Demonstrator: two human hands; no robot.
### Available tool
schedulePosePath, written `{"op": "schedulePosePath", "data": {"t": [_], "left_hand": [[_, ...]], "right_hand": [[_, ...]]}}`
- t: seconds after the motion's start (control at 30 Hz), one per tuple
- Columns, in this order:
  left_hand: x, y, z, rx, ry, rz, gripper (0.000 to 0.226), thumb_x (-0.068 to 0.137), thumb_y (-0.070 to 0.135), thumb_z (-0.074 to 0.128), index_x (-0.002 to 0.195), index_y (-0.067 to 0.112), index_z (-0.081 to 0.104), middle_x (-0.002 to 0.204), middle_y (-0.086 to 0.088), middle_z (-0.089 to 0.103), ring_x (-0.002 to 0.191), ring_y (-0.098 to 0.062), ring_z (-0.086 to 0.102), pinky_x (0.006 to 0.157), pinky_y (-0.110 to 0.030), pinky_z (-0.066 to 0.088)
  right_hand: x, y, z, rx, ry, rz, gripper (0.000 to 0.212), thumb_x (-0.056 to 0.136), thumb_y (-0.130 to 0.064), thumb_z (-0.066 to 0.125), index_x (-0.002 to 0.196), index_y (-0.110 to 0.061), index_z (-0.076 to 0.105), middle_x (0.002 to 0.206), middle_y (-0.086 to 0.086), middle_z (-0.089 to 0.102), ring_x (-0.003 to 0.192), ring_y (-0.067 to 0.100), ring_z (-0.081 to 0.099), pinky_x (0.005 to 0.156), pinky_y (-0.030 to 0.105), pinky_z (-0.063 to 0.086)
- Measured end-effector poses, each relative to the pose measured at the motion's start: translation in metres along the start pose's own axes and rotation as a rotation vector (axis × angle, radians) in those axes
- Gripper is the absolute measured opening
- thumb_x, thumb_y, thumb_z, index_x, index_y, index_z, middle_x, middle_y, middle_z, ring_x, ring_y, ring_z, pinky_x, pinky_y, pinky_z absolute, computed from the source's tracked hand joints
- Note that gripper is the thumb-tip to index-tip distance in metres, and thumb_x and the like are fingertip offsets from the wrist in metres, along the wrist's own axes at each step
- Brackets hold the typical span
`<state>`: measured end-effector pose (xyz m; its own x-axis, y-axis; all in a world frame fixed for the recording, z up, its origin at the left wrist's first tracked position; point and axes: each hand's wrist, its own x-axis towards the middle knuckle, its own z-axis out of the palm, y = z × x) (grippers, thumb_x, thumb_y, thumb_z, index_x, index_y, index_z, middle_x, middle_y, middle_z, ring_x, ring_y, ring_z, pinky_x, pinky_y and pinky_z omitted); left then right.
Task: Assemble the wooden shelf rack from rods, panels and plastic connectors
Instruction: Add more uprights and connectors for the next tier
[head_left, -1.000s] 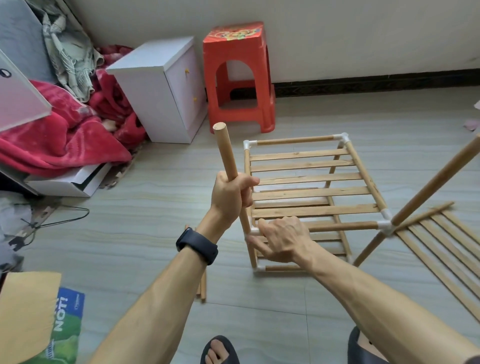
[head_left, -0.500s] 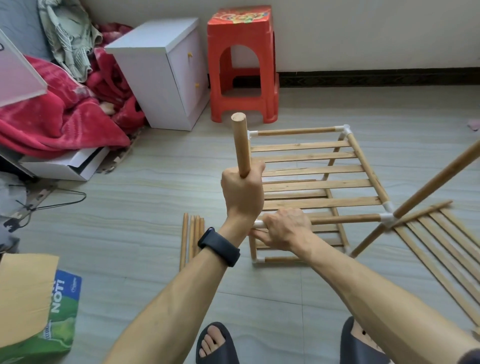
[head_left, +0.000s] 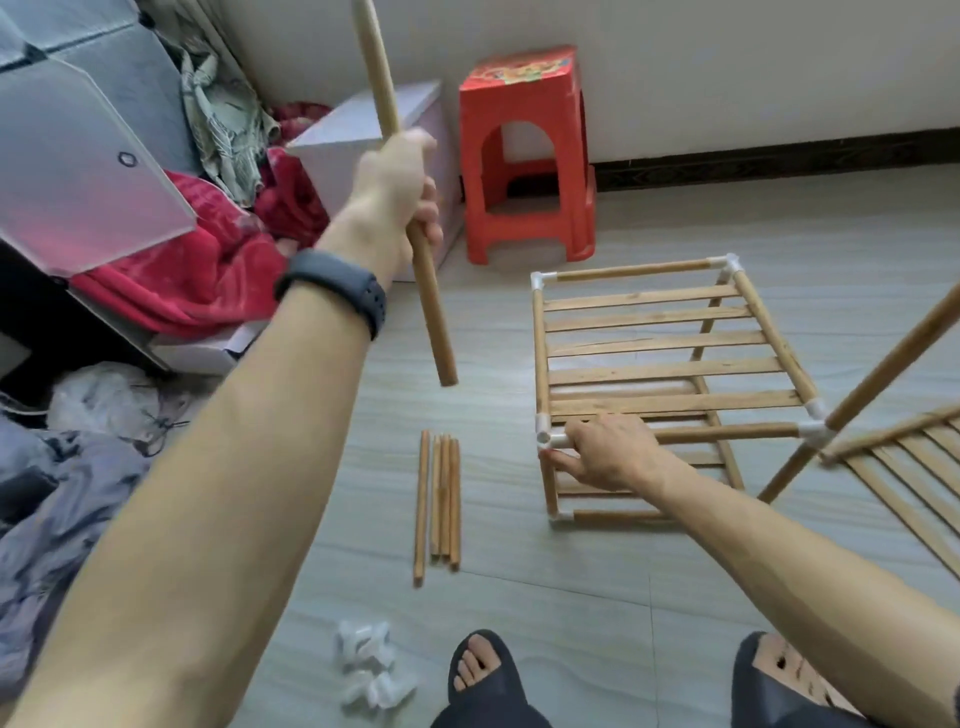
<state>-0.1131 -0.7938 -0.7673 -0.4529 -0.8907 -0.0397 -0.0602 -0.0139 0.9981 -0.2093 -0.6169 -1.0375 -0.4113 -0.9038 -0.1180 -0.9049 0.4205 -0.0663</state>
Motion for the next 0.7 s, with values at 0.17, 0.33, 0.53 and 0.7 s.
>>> {"op": "schedulePosePath", "data": {"t": [0.17,0.33,0.53,0.7], "left_hand": [[0.004,-0.134,-0.006,0.114,-0.053,-0.336,0.011,0.1,0.024,0.047,0.094,0.015,0.049,0.047,0.009,0.034,0.036,-0.008,0.032,0.047,-0.026,0.035],[0.013,-0.245,-0.008,0.303,-0.028,-0.542,0.041,0.095,0.018,0.04,0.133,0.003,0.049,0.071,-0.002,0.042,0.054,-0.015,0.038,0.053,-0.028,0.034],[0.009,-0.357,-0.02,0.428,-0.118,-0.669,0.055,0.1,0.008,0.039,0.154,0.003,0.027,0.119,-0.016,0.061,0.085,-0.021,0.062,0.08,-0.039,0.055],[0.002,-0.421,-0.032,0.689,-0.14,-0.585,0.047,0.097,0.011,0.05,0.144,0.012,0.041,0.119,-0.009,0.062,0.103,-0.027,0.063,0.083,-0.035,0.053]], "right_hand": [[-0.004,0.0,-0.009,0.117,0.008,-0.006,0.062,0.092,-0.077,0.037,0.112,-0.02,0.05,0.102,0.0,0.054,0.086,0.018,0.051,0.074,0.033,0.047],[0.015,-0.014,-0.015,0.106,0.258,-0.096,0.069,0.087,-0.076,0.033,0.123,-0.02,0.053,0.125,0.002,0.052,0.113,0.022,0.049,0.087,0.033,0.044],[0.047,-0.025,0.001,0.128,0.047,-0.033,0.08,0.091,-0.076,0.034,0.154,-0.027,0.03,0.169,0.005,0.005,0.154,0.03,0.007,0.123,0.047,0.018],[0.054,-0.025,0.013,0.089,0.06,-0.02,0.08,0.088,-0.077,0.032,0.152,-0.027,0.032,0.169,0.001,-0.008,0.154,0.03,0.001,0.122,0.048,0.023]]}}
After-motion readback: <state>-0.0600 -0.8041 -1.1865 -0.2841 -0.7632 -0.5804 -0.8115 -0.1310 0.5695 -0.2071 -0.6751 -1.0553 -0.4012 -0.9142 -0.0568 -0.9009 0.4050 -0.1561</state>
